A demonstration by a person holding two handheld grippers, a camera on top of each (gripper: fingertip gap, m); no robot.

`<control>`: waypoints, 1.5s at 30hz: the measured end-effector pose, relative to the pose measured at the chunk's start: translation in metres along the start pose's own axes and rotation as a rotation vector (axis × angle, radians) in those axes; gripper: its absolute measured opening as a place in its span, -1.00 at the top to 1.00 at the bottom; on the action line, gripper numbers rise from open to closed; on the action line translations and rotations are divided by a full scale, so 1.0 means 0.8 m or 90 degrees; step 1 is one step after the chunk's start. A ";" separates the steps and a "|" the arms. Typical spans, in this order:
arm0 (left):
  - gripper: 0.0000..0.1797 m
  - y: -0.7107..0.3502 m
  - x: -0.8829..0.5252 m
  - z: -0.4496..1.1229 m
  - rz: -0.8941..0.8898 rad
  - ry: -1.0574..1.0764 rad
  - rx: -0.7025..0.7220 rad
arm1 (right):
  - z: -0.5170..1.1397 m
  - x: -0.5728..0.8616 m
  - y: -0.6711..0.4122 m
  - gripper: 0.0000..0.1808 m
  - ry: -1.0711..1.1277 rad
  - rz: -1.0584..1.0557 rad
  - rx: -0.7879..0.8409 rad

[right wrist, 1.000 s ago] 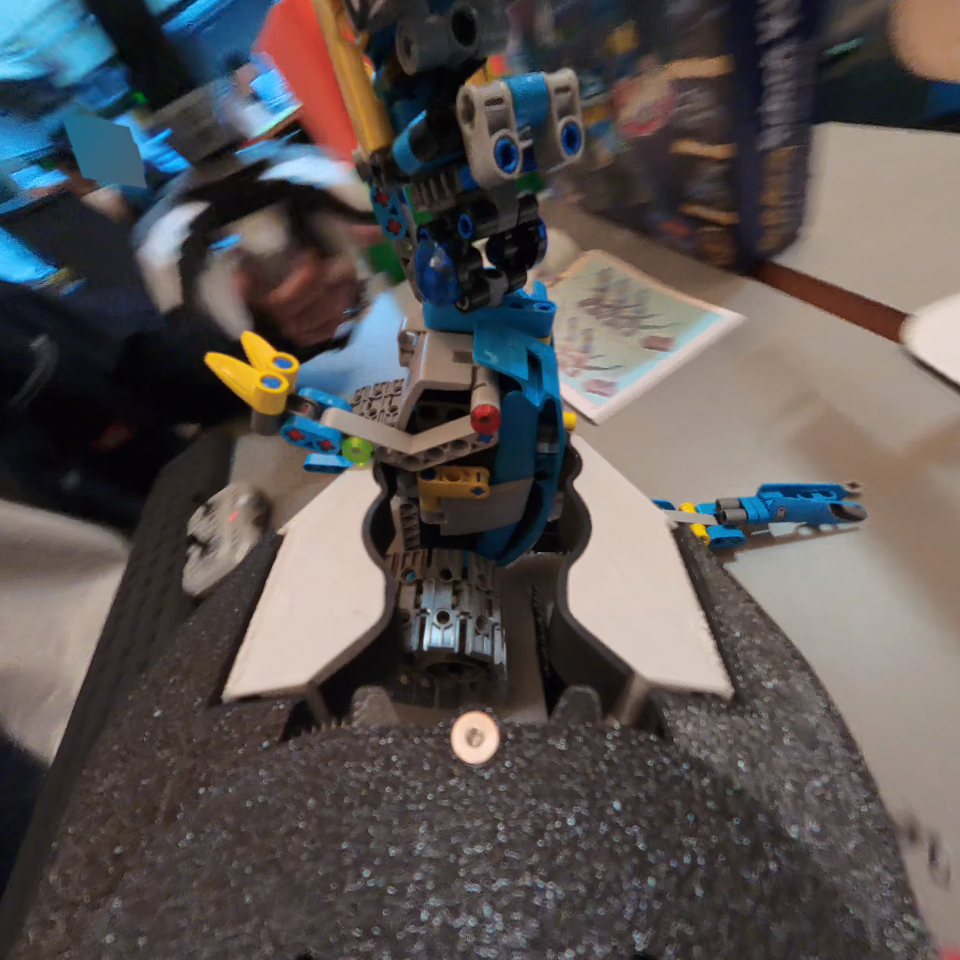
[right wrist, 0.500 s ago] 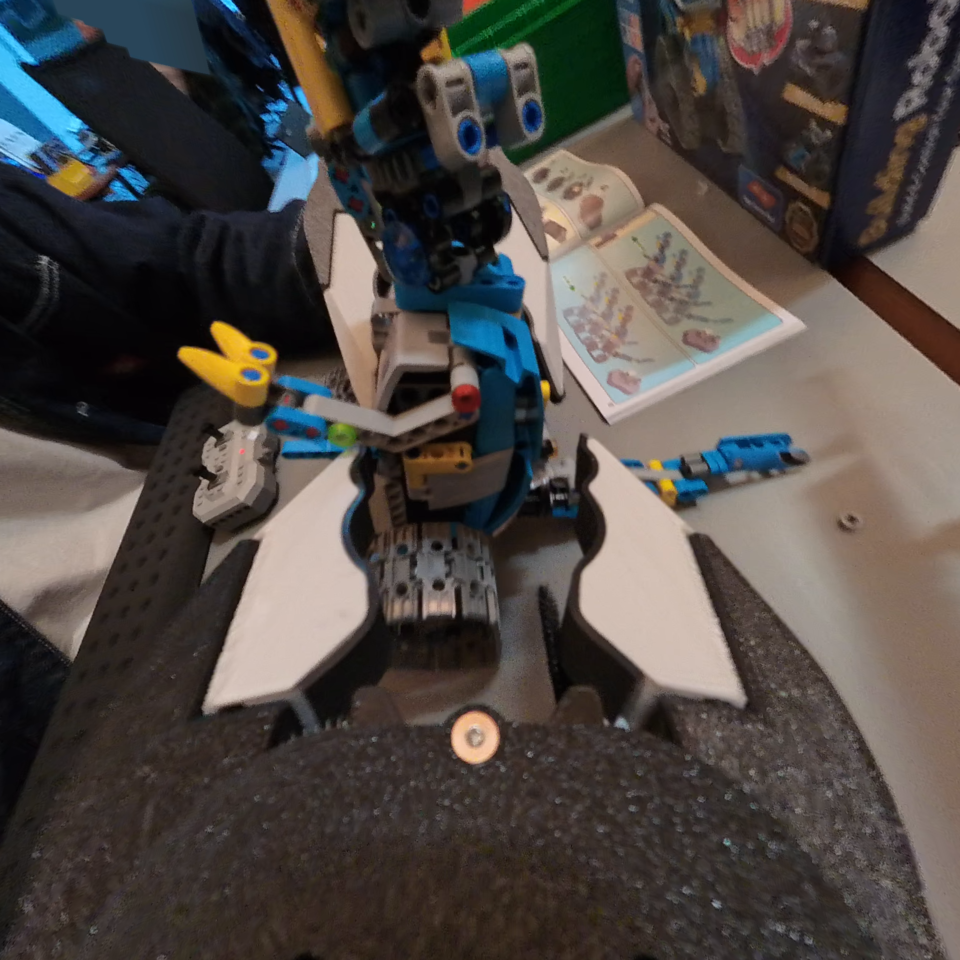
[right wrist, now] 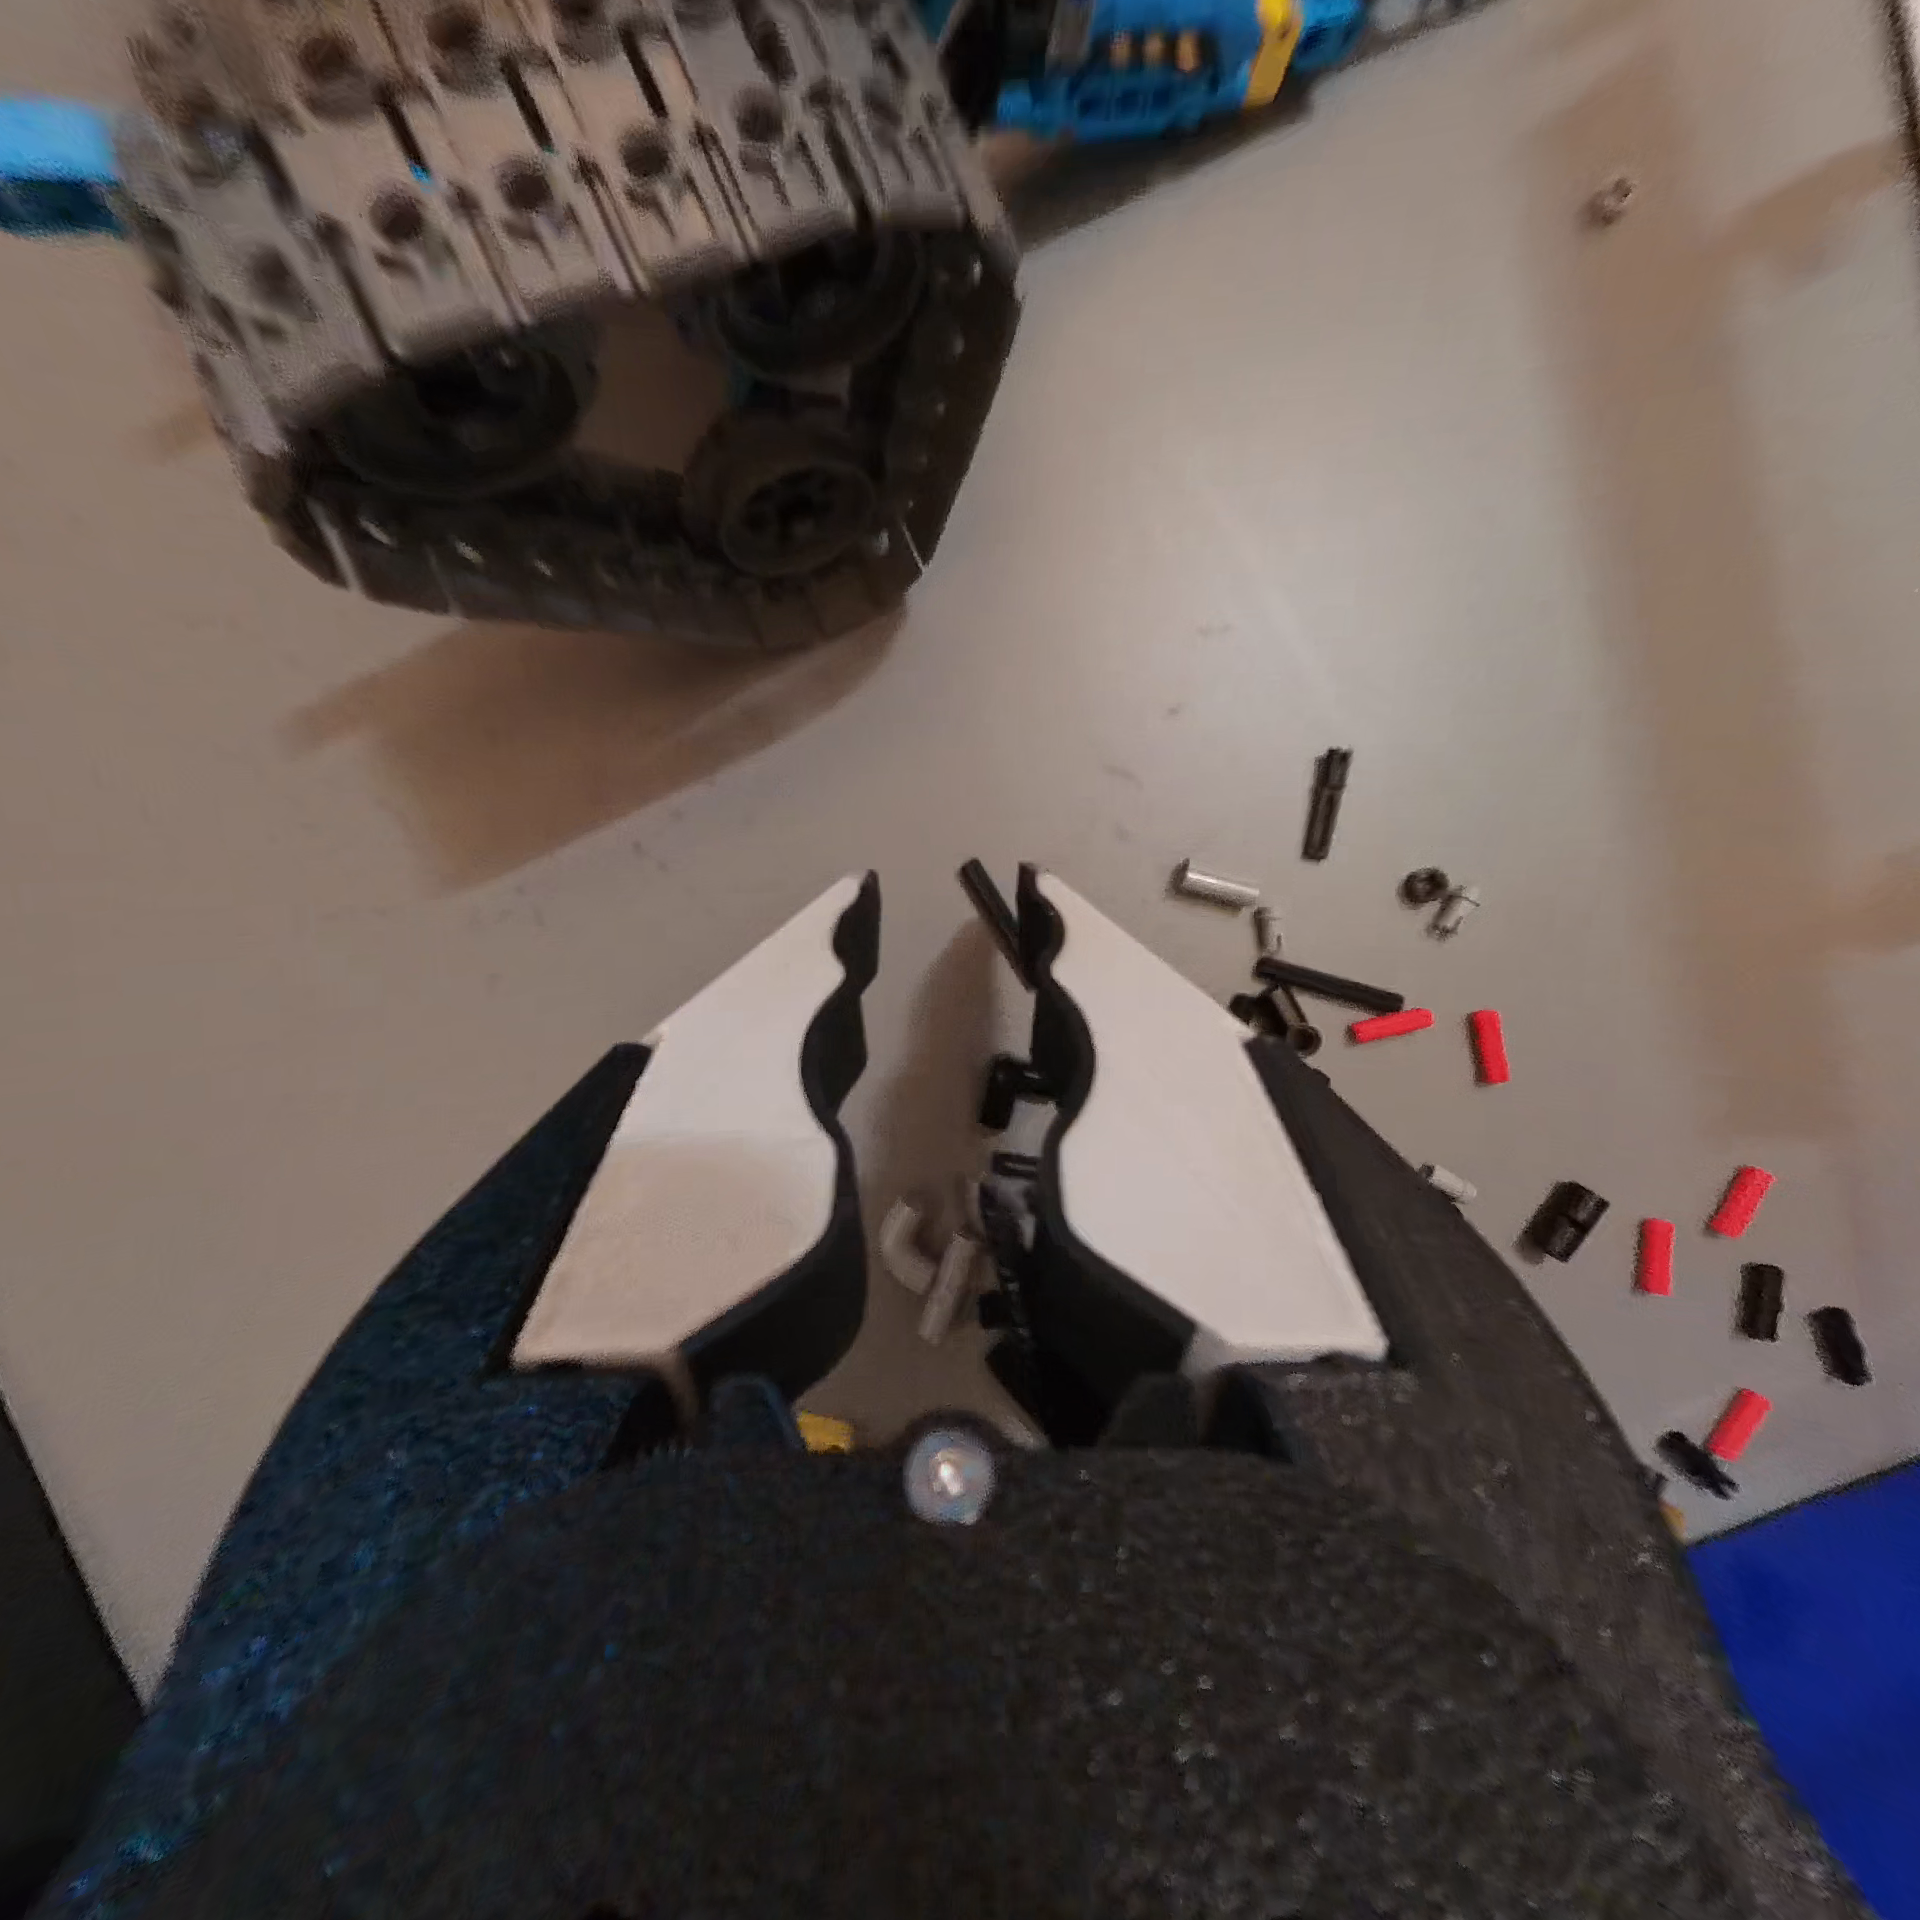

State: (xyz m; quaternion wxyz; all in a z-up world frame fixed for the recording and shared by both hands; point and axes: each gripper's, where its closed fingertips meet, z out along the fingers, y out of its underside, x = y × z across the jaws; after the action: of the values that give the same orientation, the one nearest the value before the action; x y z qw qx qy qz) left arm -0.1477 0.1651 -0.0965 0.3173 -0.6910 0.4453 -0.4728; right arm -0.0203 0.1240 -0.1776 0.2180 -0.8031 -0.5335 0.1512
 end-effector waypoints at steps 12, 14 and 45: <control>0.17 -0.014 0.000 -0.014 -0.007 -0.024 0.021 | 0.020 0.008 0.021 1.00 -0.015 0.007 -0.102; 0.15 -0.017 0.002 -0.019 -0.008 -0.029 0.030 | 0.012 0.013 0.020 1.00 0.027 0.029 -0.071; 0.53 -0.023 0.218 0.002 0.252 -0.044 0.094 | -0.161 -0.141 -0.149 0.97 -0.085 0.431 0.784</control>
State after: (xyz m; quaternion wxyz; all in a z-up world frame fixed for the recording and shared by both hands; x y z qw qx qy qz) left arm -0.1134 0.0126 -0.0163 0.4687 -0.5806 0.5257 -0.4084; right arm -0.0969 0.0359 -0.0047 0.5405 -0.6448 -0.0841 0.5338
